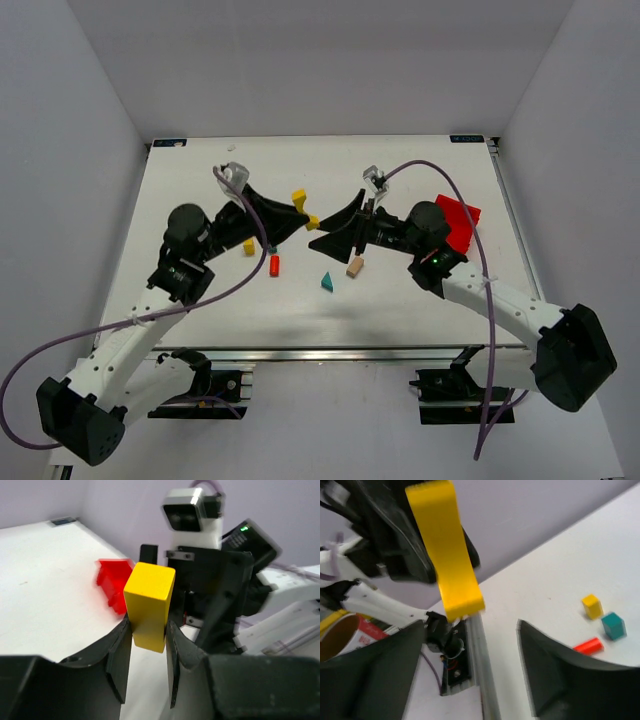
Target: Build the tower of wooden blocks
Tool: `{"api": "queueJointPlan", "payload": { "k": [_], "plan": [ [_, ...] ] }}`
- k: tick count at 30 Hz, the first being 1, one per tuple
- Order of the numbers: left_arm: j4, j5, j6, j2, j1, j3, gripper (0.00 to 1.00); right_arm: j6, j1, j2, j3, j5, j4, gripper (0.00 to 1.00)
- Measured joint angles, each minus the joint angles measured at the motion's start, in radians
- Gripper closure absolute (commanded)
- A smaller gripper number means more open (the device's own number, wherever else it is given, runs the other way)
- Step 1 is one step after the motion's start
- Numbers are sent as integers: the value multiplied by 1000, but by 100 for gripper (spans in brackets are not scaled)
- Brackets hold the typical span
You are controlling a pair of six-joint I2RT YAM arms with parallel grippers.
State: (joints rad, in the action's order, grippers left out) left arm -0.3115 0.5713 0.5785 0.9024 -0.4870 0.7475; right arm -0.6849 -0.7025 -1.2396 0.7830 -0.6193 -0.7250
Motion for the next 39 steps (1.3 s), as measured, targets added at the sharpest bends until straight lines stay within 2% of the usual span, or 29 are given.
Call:
{"api": "queueJointPlan", "payload": {
  "k": [3,8,13,17,20,22,29,33,34,39],
  "plan": [
    [243,-28,-177,75,0,237,100,111,9,58,9,85,153,11],
    [579,-142,-495,242,7,613,100,314,32,225,40,346,449,11],
    [903,-259,-824,510,6,960,100,459,63,266,106,624,640,11],
    [1114,-360,-1032,738,6,1144,100,525,84,272,105,789,762,11],
    [1214,-443,-1146,837,7,1159,100,558,92,269,105,863,822,11],
    [1252,-477,-1212,857,9,1115,100,568,96,257,108,893,850,11],
    [1341,-499,-1396,715,6,899,94,590,108,105,179,924,940,11],
    [1380,-456,-1476,612,5,828,97,589,112,32,217,925,978,11],
    [1389,-454,-1487,607,4,824,99,589,113,18,225,924,986,11],
    [1390,-489,-1519,676,0,791,100,593,114,-58,295,924,1020,11]
  ]
}}
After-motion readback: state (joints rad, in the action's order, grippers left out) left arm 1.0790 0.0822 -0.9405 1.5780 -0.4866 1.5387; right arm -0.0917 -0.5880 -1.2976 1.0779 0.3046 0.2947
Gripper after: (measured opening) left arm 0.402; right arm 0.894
